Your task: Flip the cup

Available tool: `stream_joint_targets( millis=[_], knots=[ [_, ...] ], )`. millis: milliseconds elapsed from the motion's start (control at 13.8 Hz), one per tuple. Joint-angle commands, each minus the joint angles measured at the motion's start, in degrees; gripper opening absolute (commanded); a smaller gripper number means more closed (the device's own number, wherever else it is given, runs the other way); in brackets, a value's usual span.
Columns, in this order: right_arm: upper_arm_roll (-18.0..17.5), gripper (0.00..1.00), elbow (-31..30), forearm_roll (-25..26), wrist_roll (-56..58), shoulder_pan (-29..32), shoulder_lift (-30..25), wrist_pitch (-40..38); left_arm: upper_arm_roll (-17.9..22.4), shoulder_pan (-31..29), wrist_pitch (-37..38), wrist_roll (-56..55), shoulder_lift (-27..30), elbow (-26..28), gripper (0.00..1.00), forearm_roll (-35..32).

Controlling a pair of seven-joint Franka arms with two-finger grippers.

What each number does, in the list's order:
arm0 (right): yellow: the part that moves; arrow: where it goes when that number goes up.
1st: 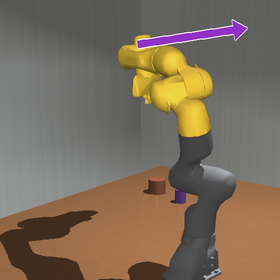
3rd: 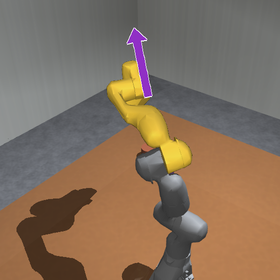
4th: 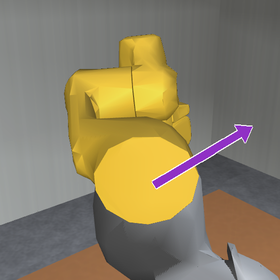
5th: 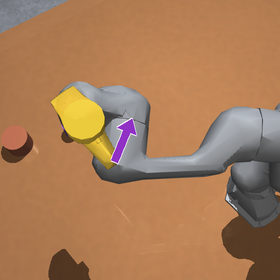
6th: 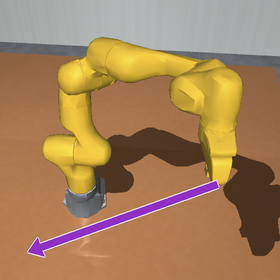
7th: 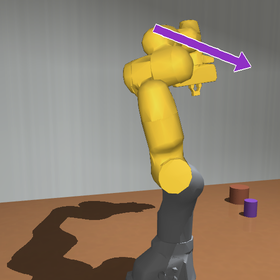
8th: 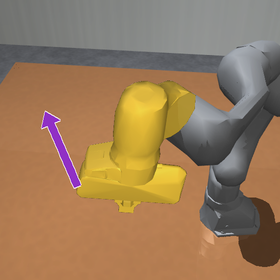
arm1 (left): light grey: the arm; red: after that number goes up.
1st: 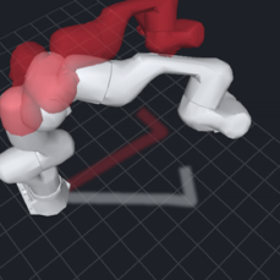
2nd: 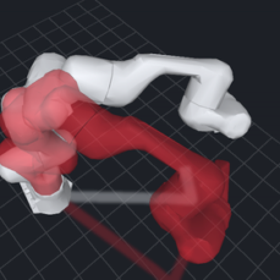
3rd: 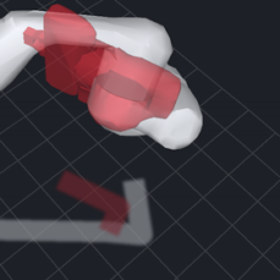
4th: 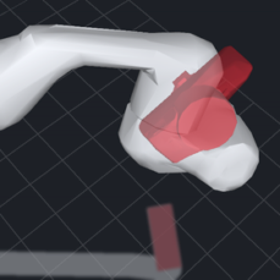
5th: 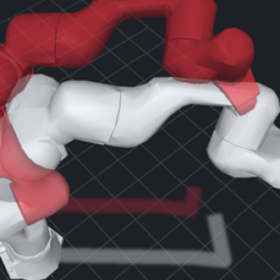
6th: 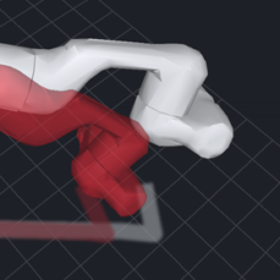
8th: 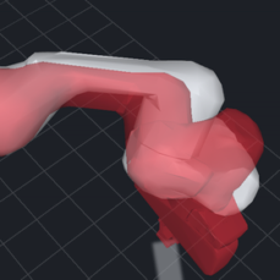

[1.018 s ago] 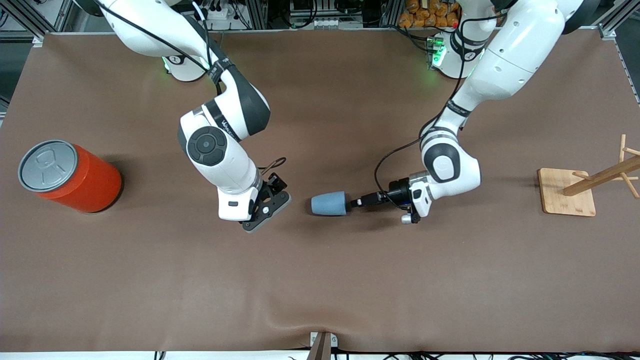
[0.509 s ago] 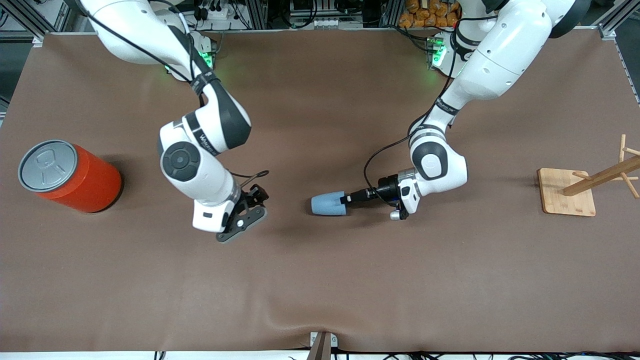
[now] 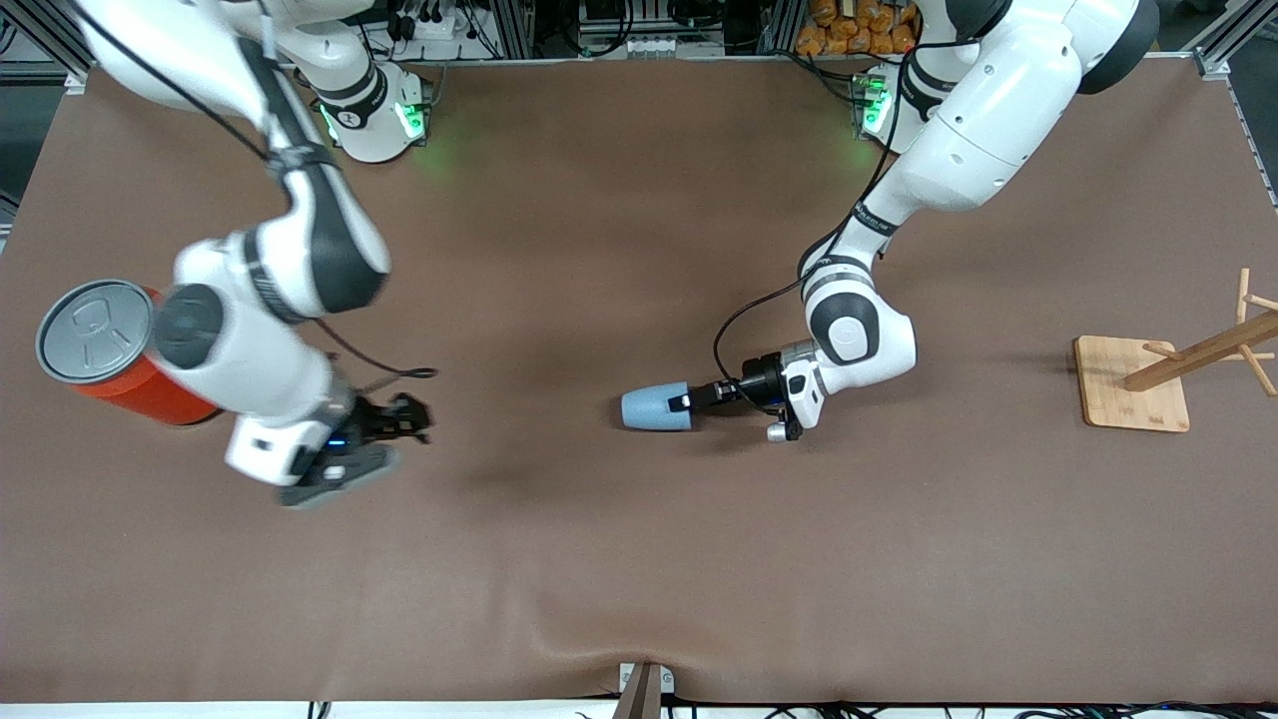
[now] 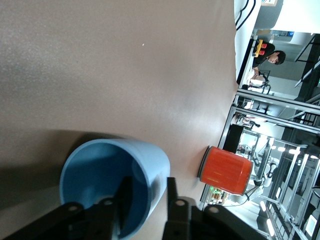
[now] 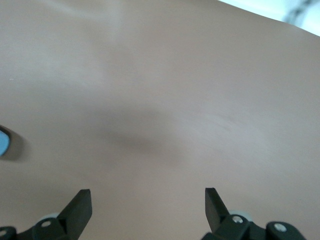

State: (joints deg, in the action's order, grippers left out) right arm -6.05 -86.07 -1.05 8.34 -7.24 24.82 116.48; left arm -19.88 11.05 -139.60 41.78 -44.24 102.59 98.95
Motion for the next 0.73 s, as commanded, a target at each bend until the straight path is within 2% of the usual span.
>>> stream_joint_targets(
  millis=[0, 145, 364, 655],
  knots=[
    [-1.08, 1.0, -3.67, -0.79, 0.01, 4.33, -8.71, -7.64, 0.37, 0.2, -1.11, 0.77, -0.06, -1.43, 0.0, 1.95],
    [-0.81, 1.0, -3.76, -0.79, -0.61, 7.14, -12.14, -13.79, 0.37, -0.5, -1.2, 0.41, 0.73, -1.43, 0.0, 1.69],
    [4.36, 1.0, -3.75, -0.88, -0.69, 7.42, -18.12, -21.62, 1.69, -0.42, -1.29, -7.3, 2.84, -2.22, 0.0, -0.85],
    [9.37, 1.0, -3.23, -1.49, -6.4, 5.24, -21.65, -30.68, 2.31, -2.52, -1.2, -17.32, 8.19, -1.78, 0.0, -8.4]
  ],
)
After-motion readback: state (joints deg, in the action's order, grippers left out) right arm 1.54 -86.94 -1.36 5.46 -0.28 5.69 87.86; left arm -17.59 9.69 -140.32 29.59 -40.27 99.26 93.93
